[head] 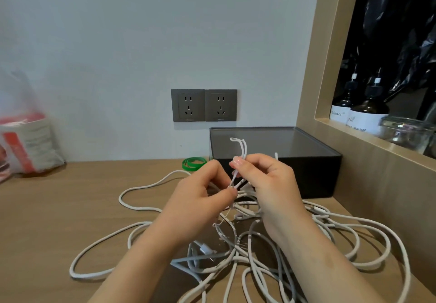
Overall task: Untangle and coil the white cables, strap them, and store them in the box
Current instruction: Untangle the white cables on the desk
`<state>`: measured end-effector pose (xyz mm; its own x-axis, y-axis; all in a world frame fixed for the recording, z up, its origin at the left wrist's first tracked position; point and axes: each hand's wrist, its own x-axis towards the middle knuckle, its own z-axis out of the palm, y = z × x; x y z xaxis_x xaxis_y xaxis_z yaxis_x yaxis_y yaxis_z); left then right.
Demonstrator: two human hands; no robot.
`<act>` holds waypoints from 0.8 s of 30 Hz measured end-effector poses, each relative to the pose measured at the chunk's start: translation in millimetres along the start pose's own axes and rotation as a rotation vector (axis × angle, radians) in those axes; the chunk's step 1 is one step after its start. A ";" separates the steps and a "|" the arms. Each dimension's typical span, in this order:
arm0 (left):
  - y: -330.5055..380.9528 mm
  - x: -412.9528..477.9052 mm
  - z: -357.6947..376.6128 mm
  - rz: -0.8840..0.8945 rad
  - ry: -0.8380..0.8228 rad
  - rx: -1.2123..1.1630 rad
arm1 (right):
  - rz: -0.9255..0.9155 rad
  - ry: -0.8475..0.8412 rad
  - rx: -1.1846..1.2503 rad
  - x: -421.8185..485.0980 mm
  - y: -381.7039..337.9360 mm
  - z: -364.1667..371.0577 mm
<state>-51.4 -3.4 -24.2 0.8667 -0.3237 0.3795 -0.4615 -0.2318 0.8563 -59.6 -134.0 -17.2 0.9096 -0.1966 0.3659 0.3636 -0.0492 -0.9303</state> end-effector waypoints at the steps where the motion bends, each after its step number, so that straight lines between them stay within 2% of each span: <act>1: 0.2 -0.6 -1.1 -0.008 -0.002 -0.057 | 0.041 -0.024 0.022 0.9 -0.9 -1.1; 3: -1.8 -1.0 -5.0 -0.074 -0.007 -0.207 | 0.132 -0.074 0.083 3.5 -1.6 -2.8; 6: -5.5 1.1 -14.6 -0.212 -0.064 -0.552 | 0.174 -0.020 0.150 9.5 0.8 -5.4; 8: -5.1 0.6 -21.7 -0.203 -0.126 -0.739 | -0.022 0.019 -0.071 11.0 3.5 -9.7; 9: -5.0 -0.8 -24.3 -0.185 -0.161 -0.779 | -0.169 -0.030 -0.230 9.7 3.0 -11.2; 10: -5.2 -2.2 -26.2 -0.173 -0.198 -0.789 | -0.292 -0.108 -0.365 8.5 2.5 -11.5; 12: -5.2 -4.6 -28.0 -0.168 -0.249 -0.754 | -0.423 -0.256 -0.541 7.6 5.1 -9.6; 15: -0.1 -6.0 -28.4 -0.184 -0.233 -0.692 | -0.492 -0.288 -0.605 9.1 10.0 -7.8; 21: 4.5 -5.1 -28.6 -0.120 -0.100 -0.713 | -0.332 -0.260 -0.477 5.6 9.6 -6.9; 22: 3.0 -4.6 -27.8 -0.096 -0.082 -0.642 | -0.308 -0.260 -0.456 4.0 9.8 -5.1; 24: -0.1 -4.1 -24.5 -0.015 -0.013 -0.326 | -0.285 -0.239 -0.444 1.7 8.4 -2.6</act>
<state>-50.4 20.4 -17.2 0.8694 -0.3351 0.3632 -0.3618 0.0688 0.9297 -55.5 -137.3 -24.4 0.8270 0.1089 0.5516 0.5288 -0.4841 -0.6972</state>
